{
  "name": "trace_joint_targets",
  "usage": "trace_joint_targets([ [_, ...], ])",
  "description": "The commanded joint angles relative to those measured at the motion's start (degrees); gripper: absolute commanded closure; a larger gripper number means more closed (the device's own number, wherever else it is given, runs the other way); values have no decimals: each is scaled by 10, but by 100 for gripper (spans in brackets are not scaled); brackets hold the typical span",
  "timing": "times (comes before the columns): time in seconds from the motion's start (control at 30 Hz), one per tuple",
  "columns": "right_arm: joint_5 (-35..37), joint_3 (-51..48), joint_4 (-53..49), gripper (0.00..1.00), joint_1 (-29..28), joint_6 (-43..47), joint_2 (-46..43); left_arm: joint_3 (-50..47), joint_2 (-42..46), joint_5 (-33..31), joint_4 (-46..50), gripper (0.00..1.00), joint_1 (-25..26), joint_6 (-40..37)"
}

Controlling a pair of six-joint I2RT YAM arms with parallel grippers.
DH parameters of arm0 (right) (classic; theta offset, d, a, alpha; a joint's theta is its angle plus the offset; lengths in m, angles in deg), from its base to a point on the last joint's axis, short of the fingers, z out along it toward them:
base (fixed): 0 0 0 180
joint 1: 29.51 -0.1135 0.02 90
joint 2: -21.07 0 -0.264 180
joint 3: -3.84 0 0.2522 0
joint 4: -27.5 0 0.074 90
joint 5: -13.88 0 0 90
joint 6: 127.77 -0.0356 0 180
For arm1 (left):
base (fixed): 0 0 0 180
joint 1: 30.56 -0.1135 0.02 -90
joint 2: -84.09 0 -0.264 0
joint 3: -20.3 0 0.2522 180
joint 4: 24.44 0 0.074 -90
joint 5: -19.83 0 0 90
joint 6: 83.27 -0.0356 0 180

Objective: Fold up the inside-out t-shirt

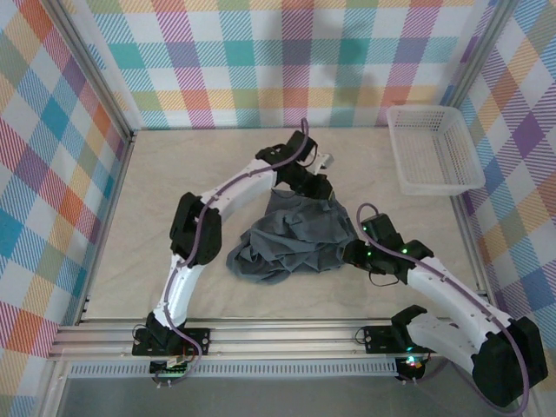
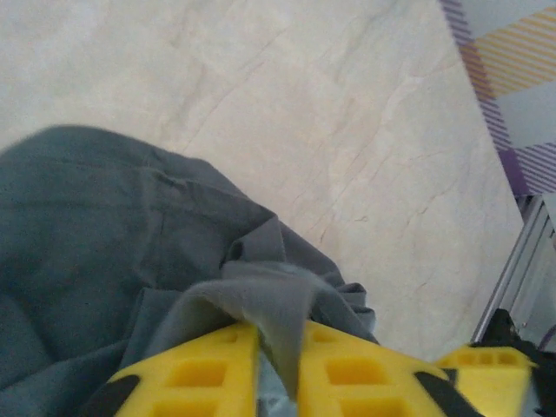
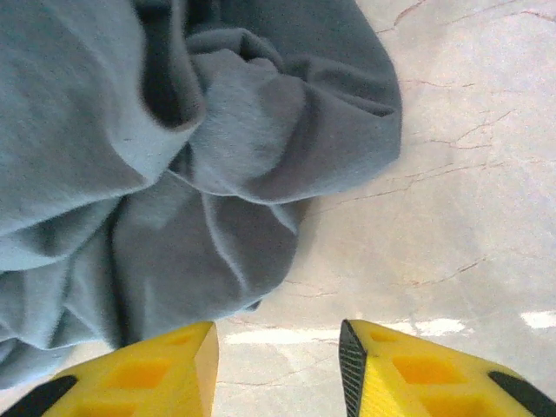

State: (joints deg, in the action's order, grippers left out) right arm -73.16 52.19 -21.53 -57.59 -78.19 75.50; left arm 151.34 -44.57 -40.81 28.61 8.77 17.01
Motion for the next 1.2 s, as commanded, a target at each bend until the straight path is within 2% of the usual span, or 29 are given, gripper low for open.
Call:
trace_joint_targets([
  [0.0,29,64,-30,49,3,56,-27,33,26,-7,13,71,0,-8],
  [0.07,38,82,-6,50,3,115,-29,26,50,-29,24,63,0,-22],
  [0.17,13,115,36,53,10,186,13,3,97,-76,43,57,0,-42],
  [0.3,-112,184,59,64,71,197,141,-68,182,-141,44,53,-1,-59],
  [0.4,-137,233,55,66,91,162,222,-143,255,-185,39,52,-1,-63],
  [0.57,-89,301,-5,58,94,74,311,-273,363,-226,16,52,-1,-56],
  [0.67,-88,338,-44,55,94,-31,354,-325,400,-240,4,52,-1,-45],
  [0.73,-98,361,-69,53,94,-92,378,-345,410,-244,-2,51,-1,-39],
  [0.87,-92,373,-68,49,94,-149,400,-354,404,-242,-7,51,-1,-33],
  [1.03,-70,412,-117,48,85,-156,438,-348,395,-247,-6,51,0,-39],
  [1.17,-86,419,-106,51,75,-140,455,-348,388,-252,-6,51,0,-42],
])
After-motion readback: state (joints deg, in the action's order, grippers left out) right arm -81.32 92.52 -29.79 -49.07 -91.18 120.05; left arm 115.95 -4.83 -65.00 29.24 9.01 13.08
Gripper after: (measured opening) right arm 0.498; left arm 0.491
